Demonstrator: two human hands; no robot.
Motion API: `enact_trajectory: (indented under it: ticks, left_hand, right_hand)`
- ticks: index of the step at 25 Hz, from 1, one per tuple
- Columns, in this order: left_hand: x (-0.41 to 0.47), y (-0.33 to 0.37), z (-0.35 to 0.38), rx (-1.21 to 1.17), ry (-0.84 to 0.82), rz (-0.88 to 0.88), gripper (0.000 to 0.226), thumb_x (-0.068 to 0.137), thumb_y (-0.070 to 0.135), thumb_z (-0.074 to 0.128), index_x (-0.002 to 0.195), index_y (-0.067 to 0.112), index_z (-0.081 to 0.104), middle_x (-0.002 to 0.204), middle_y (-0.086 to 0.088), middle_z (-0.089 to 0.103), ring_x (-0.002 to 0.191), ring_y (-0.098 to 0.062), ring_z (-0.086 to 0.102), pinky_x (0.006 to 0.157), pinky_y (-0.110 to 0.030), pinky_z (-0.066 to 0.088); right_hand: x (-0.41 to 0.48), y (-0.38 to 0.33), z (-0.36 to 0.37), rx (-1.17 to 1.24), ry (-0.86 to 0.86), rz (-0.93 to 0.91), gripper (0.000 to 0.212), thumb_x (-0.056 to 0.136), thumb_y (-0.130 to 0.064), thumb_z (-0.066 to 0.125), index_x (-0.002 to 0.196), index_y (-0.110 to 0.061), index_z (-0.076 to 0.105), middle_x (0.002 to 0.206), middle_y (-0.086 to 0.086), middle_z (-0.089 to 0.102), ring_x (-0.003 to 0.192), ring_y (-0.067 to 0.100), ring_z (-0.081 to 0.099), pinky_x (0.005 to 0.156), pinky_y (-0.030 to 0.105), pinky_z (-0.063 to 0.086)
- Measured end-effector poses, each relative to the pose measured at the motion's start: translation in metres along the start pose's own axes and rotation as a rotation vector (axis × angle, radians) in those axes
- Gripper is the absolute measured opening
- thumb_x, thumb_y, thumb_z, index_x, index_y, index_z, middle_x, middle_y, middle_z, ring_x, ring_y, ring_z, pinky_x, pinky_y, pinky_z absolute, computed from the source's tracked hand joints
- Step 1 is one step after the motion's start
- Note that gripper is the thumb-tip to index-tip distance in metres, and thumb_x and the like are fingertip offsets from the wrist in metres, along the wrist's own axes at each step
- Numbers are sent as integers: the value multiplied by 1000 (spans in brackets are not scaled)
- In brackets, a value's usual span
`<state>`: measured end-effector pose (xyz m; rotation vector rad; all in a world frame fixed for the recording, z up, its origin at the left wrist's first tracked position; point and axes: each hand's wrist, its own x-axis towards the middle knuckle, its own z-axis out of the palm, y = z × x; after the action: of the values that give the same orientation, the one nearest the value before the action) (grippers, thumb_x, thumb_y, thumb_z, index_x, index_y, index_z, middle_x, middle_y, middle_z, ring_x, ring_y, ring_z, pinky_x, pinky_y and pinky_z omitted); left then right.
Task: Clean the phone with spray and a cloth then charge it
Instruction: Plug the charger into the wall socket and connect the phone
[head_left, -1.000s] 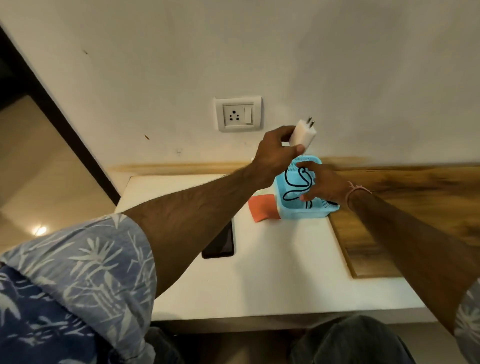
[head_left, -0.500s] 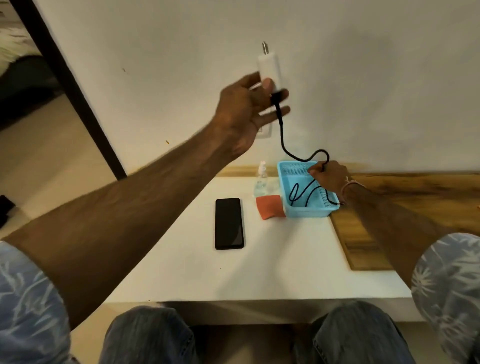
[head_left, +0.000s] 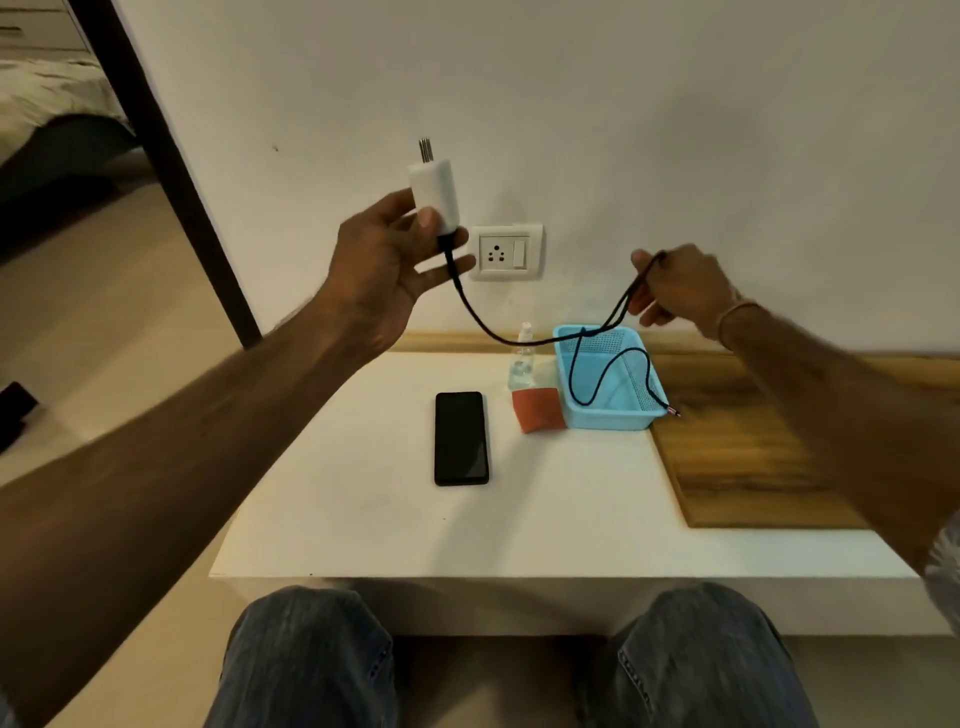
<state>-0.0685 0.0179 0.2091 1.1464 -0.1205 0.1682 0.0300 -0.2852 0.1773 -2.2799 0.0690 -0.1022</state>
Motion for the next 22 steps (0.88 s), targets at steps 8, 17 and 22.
enact_trajectory:
  ticks: [8, 17, 22]
  left_hand:
    - [-7, -37, -3, -32, 65, -80, 40, 97, -5, 51, 137, -5, 48, 112, -19, 63, 94, -31, 70, 90, -57, 56]
    - [-15, -68, -15, -13, 119, -135, 38, 97, -4, 53, 136, -4, 50, 108, -17, 65, 97, -31, 71, 91, -56, 56]
    - [-27, -88, -27, 45, 145, -159, 38, 96, -2, 57, 133, 2, 53, 109, -16, 65, 98, -31, 70, 89, -51, 58]
  right_hand:
    - [-63, -102, -56, -435, 226, -401, 47, 94, -41, 43, 70, -9, 66, 57, 2, 66, 46, 4, 58, 70, 34, 58]
    - [-83, -65, 0, -598, 125, -366, 50, 96, -49, 38, 85, -9, 67, 83, 15, 68, 71, 30, 66, 77, 41, 56]
    - [-74, 1, 68, -506, -211, -143, 20, 93, -16, 50, 98, -10, 68, 81, 7, 69, 71, 24, 68, 64, 34, 56]
